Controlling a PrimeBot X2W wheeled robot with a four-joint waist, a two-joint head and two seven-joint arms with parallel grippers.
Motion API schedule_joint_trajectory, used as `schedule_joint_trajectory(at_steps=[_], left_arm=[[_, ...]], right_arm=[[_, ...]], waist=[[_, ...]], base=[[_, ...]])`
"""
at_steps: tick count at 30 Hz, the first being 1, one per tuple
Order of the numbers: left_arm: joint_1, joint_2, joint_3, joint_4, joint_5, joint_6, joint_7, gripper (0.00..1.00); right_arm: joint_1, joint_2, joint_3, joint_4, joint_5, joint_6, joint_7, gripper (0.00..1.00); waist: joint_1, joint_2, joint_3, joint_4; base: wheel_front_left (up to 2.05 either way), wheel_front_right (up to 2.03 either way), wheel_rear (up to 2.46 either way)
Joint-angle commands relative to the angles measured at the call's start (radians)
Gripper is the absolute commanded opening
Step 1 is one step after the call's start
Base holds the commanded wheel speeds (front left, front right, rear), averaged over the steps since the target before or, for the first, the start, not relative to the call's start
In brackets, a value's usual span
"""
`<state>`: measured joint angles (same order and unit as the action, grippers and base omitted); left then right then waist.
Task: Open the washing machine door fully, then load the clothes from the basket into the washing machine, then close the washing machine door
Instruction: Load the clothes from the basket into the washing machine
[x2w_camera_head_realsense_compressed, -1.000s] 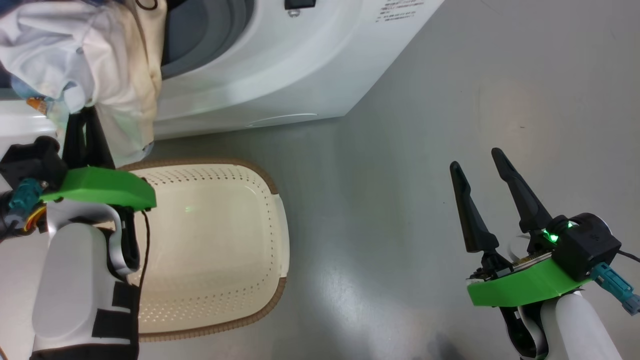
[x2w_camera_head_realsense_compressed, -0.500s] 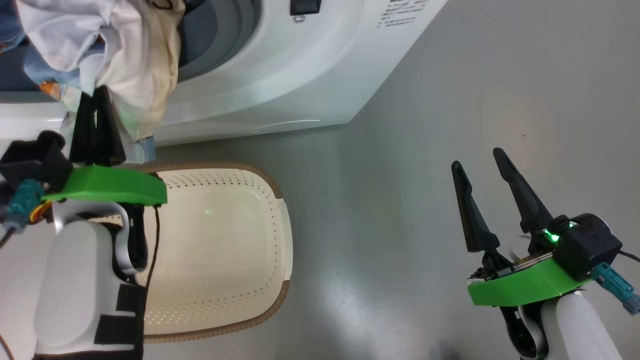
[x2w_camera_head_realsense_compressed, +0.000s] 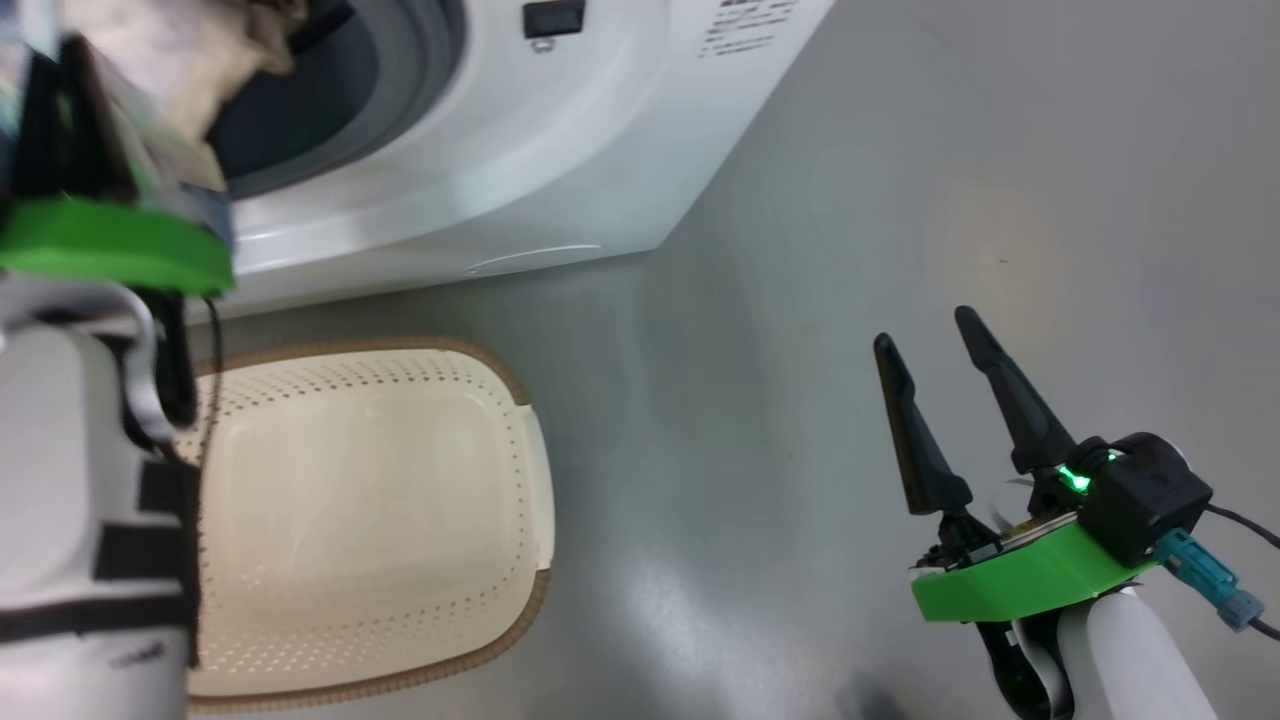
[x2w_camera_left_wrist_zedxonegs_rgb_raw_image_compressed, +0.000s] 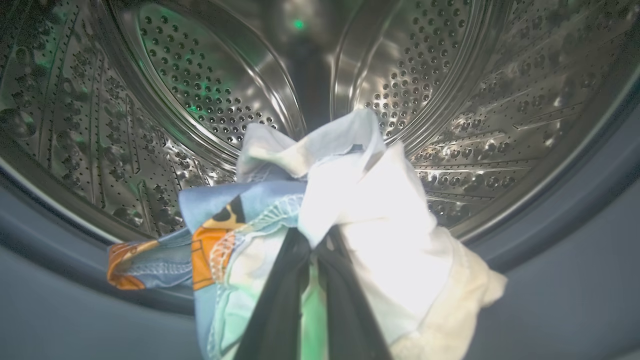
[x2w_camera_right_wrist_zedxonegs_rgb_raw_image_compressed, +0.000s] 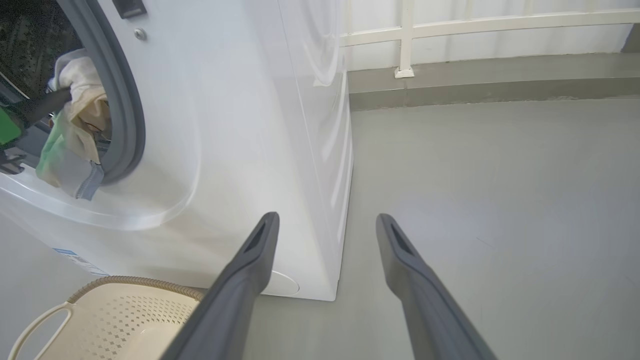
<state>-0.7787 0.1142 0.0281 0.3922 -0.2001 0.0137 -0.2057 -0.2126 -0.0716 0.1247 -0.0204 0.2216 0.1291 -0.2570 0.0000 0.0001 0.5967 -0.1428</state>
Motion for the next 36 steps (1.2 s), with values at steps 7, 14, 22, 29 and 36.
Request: schedule_joint_trajectory(at_steps=[7,14,22,29,36], left_arm=[[-0.154,0.074,0.020,0.102,0.030,0.023,-0.014,0.00],[-0.299,0.102,0.004,0.241,0.056,0.042,-0.032,0.00],[-0.416,0.142,0.001,0.382,0.071,0.054,-0.050,0.00],[-0.508,0.184,0.011,0.454,0.073,0.057,-0.055,0.00],[-0.573,0.211,0.018,0.424,0.085,0.064,-0.056,0.00]], right_arm=[[0.022,0.003,0.048,-0.007,0.003,0.002,-0.005,1.00],[0.027,0.002,0.070,0.002,0.006,0.002,-0.005,1.00],[0.031,-0.010,0.097,0.010,0.008,0.002,-0.005,1.00],[0.033,-0.017,0.112,0.007,0.007,0.002,-0.005,1.00],[0.022,-0.018,0.125,0.004,0.006,0.002,-0.005,1.00]], waist=[[0.0000,-0.0001,0.006,-0.042],[0.0000,-0.0001,0.013,-0.071],[0.0000,-0.0001,0.030,-0.105],[0.0000,-0.0001,0.064,-0.121],[0.0000,-0.0001,0.101,-0.130]], base=[[0.00,0.00,0.00],[0.00,0.00,0.00],[0.00,0.00,0.00],[0.00,0.00,0.00],[0.00,0.00,0.00]])
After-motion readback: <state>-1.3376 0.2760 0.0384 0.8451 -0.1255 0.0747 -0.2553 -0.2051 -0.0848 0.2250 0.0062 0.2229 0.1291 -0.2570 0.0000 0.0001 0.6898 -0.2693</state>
